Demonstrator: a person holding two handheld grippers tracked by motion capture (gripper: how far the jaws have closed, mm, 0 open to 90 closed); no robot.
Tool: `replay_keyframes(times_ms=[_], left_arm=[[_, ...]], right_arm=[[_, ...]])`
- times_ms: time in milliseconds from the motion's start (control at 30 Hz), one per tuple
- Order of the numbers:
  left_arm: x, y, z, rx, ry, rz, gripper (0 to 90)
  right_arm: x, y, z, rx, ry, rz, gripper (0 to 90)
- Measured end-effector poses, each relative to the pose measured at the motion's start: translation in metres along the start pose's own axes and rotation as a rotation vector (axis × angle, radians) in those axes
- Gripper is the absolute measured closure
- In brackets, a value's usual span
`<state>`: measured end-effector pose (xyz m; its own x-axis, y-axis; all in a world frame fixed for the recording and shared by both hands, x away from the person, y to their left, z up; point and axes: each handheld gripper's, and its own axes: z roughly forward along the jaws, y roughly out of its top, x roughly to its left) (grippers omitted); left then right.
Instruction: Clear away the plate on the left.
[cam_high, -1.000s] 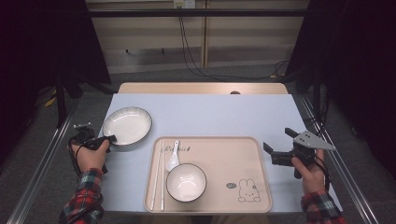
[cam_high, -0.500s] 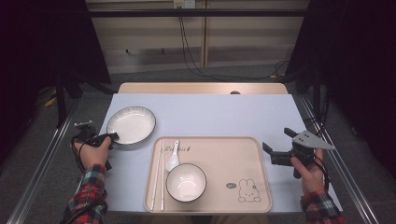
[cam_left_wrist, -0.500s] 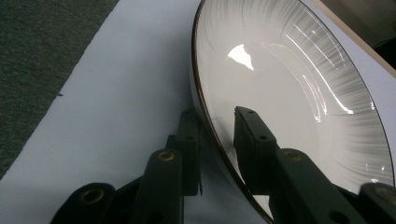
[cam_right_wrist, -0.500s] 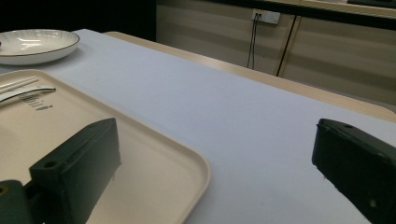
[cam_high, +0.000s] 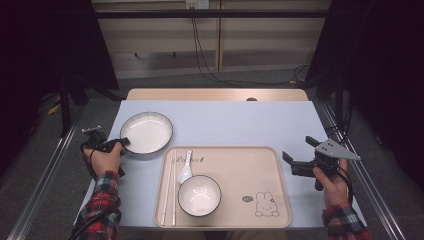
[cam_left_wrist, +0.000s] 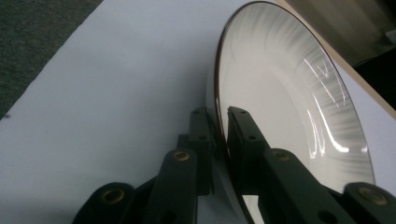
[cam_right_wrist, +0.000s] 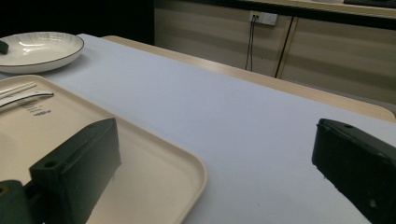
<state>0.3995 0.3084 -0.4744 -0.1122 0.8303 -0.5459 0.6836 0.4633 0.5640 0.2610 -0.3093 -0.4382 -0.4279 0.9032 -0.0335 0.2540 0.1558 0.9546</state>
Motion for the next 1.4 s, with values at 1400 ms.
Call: replay_keyframes(times_ms=[1400], left_arm=[[-0.069,0.038,-0.027,0.008,-0.091,0.210,84.9]], right_arm=[[0.010,0.007,0.011,0.046,0.040,-0.052,0.7]])
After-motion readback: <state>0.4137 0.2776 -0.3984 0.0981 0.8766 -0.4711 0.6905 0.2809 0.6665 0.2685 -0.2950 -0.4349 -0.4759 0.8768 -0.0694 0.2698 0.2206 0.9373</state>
